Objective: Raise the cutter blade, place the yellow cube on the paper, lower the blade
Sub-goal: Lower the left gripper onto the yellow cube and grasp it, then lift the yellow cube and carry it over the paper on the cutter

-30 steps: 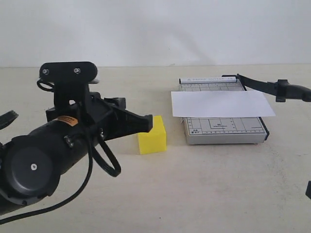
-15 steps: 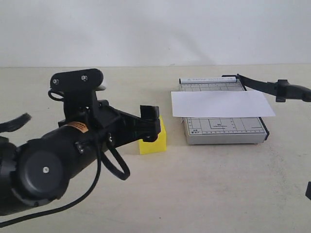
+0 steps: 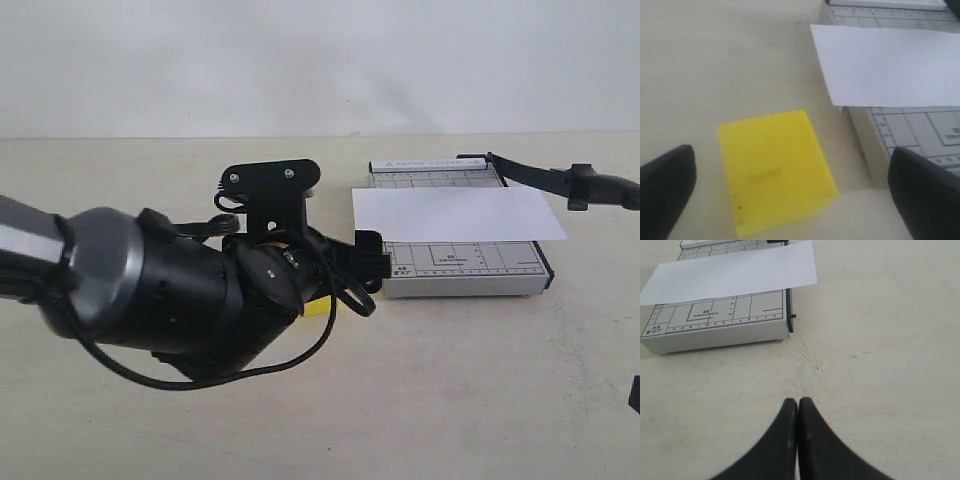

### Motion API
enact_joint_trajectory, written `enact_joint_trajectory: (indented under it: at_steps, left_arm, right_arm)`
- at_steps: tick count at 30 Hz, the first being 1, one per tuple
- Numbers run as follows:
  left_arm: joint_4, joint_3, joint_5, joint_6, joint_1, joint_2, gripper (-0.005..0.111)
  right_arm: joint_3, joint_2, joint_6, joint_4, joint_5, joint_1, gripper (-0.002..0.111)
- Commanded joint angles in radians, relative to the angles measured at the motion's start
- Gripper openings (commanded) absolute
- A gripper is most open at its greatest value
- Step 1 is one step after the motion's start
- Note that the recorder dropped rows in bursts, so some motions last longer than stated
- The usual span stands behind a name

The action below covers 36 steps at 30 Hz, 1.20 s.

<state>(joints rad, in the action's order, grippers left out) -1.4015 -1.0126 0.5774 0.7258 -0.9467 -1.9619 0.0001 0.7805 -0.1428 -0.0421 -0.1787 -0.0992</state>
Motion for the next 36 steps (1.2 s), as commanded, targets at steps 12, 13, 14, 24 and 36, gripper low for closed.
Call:
enact_joint_trajectory:
  at_steps: [12,13,14,24,36]
  left_arm:
    - [-0.109,-0.161,0.109,0.121,-0.004,-0.174,0.096]
    - [-0.111,-0.168,0.12,0.133,-0.004,-0.174,0.094]
    - [-0.119,-0.173,0.126,0.15,-0.002,-0.174,0.092]
    - [-0.343,-0.201,0.092,0.454,0.0,-0.174,0.064]
    - [-0.343,-0.21,0.223,0.589,0.0,-0.077,0.011]
  right_arm:
    - [0.0,0.0,-0.018,0.004,0.007,-0.001,0.0]
    - [0.0,0.0,-0.02,0.004,0.007,-0.001,0.0]
    - [0.0,0.0,-0.023,0.004,0.007,-0.001,0.0]
    - [0.0,0.0,-0.034,0.004,0.007,-0.001,0.0]
    - [0.0,0.0,-0.036,0.004,0.013,-0.001,0.0]
